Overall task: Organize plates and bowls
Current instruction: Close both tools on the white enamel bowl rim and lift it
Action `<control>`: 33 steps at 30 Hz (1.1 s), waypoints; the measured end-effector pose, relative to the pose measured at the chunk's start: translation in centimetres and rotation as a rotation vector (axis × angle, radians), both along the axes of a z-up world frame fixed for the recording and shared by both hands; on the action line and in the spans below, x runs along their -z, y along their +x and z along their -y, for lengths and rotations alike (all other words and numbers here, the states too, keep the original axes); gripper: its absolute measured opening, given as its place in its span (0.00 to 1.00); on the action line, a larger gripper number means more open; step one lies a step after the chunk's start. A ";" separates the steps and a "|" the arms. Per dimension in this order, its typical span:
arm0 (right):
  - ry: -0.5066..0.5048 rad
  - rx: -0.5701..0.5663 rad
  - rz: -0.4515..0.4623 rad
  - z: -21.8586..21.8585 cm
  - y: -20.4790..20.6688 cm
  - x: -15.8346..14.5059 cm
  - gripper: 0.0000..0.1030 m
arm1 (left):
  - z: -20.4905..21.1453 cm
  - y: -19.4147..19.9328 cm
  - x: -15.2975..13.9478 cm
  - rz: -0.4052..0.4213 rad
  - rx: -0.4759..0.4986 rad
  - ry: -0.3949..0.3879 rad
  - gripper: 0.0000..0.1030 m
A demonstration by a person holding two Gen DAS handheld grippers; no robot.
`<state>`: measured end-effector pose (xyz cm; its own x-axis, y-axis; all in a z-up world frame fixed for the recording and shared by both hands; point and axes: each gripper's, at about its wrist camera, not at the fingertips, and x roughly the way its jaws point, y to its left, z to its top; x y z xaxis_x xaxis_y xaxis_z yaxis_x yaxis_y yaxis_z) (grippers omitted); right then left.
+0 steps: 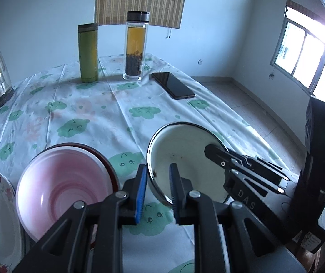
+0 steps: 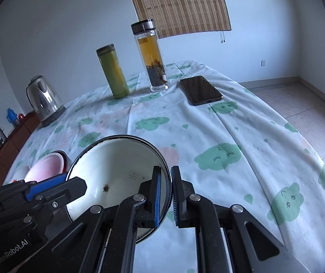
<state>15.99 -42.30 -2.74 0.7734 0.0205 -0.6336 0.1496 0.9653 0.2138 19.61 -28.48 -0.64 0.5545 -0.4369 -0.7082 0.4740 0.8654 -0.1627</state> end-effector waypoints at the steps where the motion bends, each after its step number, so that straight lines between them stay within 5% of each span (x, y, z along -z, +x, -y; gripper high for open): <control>1: 0.000 -0.004 0.005 -0.1 0.0 -0.1 0.10 | -0.1 -0.1 -0.1 0.003 -0.002 -0.003 0.17; 12: -0.019 -0.050 0.084 -1.6 -0.5 -1.5 0.10 | -1.0 -0.4 -0.4 0.072 -0.036 0.043 0.17; 33: -0.056 -0.119 0.221 -4.8 -1.4 -3.1 0.10 | -4.5 -1.2 -1.6 0.145 -0.097 0.010 0.17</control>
<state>14.61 -37.48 0.39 0.8875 0.0895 -0.4520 -0.0106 0.9846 0.1743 18.44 -23.95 0.96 0.6902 -0.3700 -0.6219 0.4062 0.9093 -0.0902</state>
